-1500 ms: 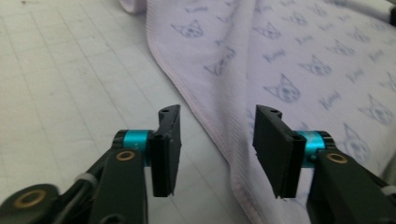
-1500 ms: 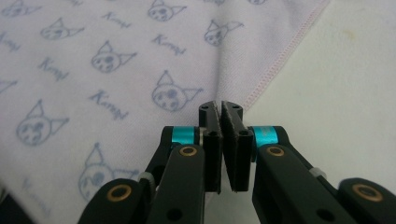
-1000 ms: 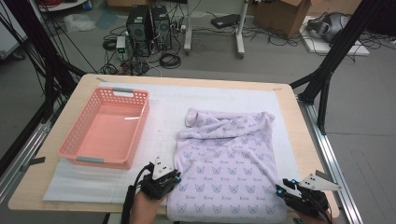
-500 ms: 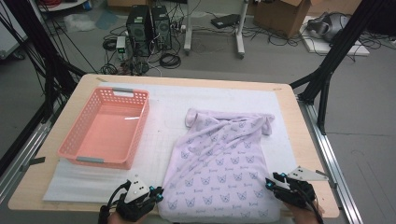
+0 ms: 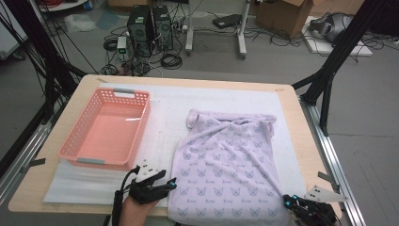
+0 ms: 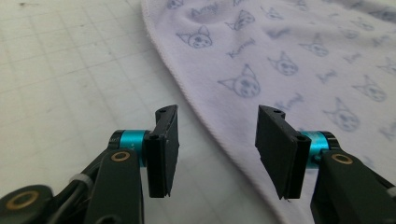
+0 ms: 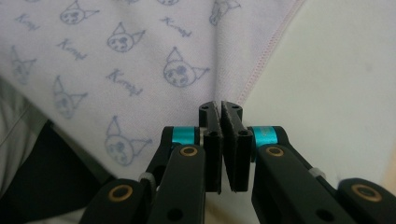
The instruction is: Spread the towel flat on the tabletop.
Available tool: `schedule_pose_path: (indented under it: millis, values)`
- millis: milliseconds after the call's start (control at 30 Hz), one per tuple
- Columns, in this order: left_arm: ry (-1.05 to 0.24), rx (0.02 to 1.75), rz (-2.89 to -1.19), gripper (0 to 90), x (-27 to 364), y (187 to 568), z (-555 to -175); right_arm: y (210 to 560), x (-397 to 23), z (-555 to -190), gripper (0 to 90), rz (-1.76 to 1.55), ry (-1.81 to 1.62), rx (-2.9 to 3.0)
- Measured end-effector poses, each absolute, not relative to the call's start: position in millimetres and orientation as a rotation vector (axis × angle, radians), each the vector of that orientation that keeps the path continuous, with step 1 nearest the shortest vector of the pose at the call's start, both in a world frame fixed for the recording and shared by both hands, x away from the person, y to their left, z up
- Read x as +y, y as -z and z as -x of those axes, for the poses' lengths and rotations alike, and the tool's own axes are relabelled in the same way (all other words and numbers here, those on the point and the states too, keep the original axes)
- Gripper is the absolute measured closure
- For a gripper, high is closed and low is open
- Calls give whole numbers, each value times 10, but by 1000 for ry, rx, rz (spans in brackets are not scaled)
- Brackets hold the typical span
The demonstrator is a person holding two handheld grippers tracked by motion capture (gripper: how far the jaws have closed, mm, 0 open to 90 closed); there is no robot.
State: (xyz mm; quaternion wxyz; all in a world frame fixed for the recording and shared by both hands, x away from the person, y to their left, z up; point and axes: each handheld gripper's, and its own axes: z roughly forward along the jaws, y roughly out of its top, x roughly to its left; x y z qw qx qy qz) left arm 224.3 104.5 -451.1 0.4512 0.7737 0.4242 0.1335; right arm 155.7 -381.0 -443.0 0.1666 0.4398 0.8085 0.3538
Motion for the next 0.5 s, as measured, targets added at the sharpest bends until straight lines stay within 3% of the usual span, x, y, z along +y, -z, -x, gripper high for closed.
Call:
schedule_pose_path:
  millis: [67,133,167,200,233,500]
  values:
    - [-314,1043,-1931,502,963,4544,-2284,4429,-3850,-1509,851,-1237,-1017,2298]
    - [-355,1018,-1959,534,899,4542,-2275,4421,-3852,-1519,769,-1252,-1029,2274]
    - [-414,988,-1990,752,878,4543,-2251,4408,-3832,-1565,703,-1273,-1033,2241]
    - [-411,959,-1996,752,866,4549,-2228,4408,-3832,-1565,703,-1273,-1033,2241]
    - [-423,946,-2006,869,852,4547,-2199,4403,-3822,-1598,689,-1270,-1036,2230]
    - [-390,980,-2031,879,1209,4490,-1900,4403,-3667,-1884,655,-1288,-1054,2194]
